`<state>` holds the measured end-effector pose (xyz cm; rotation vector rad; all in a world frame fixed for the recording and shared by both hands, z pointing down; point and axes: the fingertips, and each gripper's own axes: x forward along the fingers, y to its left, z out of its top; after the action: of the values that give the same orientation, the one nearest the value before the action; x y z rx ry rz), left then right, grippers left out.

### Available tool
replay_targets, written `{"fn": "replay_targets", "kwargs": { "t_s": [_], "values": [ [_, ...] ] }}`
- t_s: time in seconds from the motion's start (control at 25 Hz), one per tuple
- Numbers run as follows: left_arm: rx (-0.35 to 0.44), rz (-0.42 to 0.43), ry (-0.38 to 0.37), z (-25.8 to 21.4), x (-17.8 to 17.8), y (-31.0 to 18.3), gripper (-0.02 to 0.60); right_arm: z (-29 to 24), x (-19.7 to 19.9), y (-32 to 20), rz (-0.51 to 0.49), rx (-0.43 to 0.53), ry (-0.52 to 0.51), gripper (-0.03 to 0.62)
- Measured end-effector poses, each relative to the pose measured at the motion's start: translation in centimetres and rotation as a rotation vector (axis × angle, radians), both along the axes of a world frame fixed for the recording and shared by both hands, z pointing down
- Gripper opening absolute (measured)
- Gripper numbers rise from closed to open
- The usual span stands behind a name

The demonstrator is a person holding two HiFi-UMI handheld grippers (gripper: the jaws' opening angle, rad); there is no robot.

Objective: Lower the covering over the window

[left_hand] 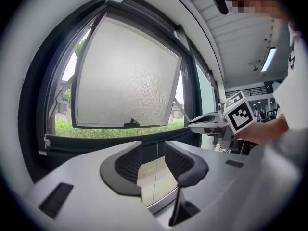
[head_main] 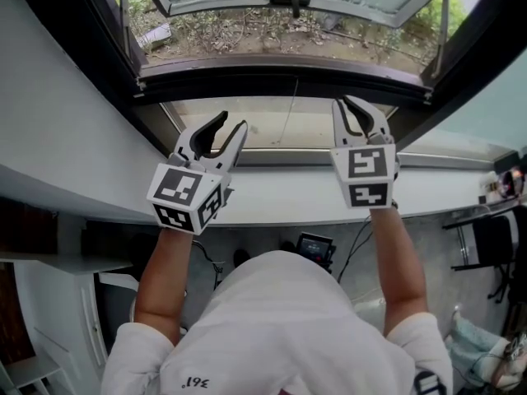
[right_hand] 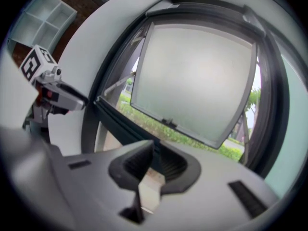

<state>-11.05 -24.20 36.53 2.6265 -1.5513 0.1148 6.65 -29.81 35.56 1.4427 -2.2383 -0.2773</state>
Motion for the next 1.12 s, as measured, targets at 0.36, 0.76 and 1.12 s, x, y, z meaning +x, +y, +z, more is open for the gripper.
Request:
{"fn": "replay_targets", "kwargs": {
  "t_s": [0.36, 0.76, 1.12],
  "values": [
    [-0.012, -0.006, 0.050, 1.0, -0.6, 2.3, 0.117, 1.9, -0.5, 2.4, 0.020, -0.041, -0.038, 0.051],
    [-0.048, 0.014, 0.080, 2.0, -2.1, 5.1, 0.068, 3.2, -2.0, 5.1, 0.049, -0.082, -0.115, 0.043],
    [-0.126, 0.096, 0.130, 4.1, -2.7, 7.9, 0.031, 4.5, -3.5, 7.9, 0.085, -0.105, -0.137, 0.040]
  ]
}}
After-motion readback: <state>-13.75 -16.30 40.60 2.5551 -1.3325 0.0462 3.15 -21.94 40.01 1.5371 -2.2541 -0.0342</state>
